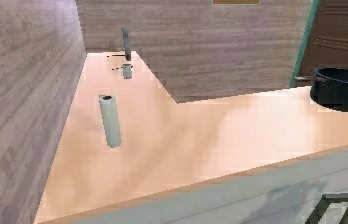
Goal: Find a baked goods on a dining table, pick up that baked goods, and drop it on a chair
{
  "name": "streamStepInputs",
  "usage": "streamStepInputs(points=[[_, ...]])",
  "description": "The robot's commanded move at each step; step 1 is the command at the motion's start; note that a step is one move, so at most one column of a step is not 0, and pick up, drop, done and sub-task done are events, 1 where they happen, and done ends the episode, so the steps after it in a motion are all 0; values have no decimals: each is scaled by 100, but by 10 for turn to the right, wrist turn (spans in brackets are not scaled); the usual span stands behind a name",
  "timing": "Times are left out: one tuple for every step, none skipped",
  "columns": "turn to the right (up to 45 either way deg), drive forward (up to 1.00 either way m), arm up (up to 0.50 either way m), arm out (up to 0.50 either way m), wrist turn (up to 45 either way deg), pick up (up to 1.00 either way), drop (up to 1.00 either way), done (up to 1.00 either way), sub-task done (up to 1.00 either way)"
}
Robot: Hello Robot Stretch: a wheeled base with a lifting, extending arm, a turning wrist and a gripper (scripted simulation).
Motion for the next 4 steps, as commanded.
streamStepInputs(points=[[0, 0, -14, 0, 0, 0, 0, 0, 0], [0, 0, -32, 0, 0, 0, 0, 0, 0], [0, 0, 0, 0, 0, 0, 100, 0, 0], [0, 0, 10, 0, 0, 0, 0, 0, 0]])
